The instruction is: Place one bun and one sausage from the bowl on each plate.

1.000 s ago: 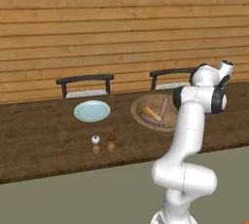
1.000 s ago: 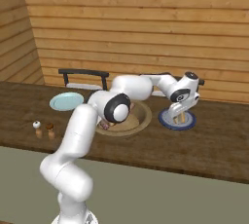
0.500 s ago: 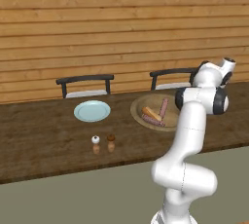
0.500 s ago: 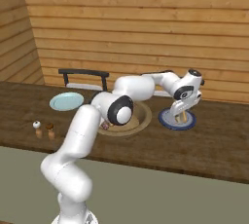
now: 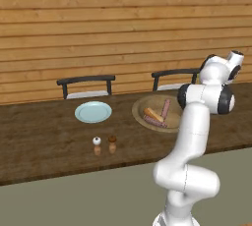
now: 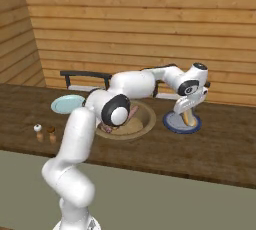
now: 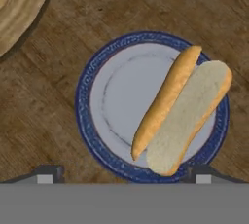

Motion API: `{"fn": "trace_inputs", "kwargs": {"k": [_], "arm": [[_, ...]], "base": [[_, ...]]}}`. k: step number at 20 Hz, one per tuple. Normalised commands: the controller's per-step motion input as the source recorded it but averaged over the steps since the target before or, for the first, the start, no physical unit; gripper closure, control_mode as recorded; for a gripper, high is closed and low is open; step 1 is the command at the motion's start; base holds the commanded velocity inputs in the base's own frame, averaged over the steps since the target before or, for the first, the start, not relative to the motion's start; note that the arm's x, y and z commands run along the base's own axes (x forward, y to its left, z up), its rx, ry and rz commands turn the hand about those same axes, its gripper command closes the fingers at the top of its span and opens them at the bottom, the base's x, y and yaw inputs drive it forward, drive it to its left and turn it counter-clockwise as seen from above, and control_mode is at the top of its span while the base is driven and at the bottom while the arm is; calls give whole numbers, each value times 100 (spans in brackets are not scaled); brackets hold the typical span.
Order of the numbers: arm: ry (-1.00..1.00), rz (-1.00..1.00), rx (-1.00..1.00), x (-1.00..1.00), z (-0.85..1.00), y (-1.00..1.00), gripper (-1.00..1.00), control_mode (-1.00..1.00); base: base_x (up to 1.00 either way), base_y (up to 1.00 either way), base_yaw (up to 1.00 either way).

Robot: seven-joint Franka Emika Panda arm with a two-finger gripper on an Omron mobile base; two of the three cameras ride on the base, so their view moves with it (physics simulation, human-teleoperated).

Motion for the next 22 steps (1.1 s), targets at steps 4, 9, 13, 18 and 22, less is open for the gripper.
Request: {"fn": "trace_inputs", "kwargs": {"k": [4,9,13,18,22], "arm": [[-19,0,-6,-100,44,80,-100,-100],[-25,0,-7,-83,27,100,-100,-100],[-19,0,0,-34,0,100,-100,-100],[-15,-7,0,3,26,100,-100,-100],[0,-4,0,16,42,100,-100,-100]], "base": [[0,0,0],[0,0,0],[0,0,0],[0,0,0],[0,0,0]]}}
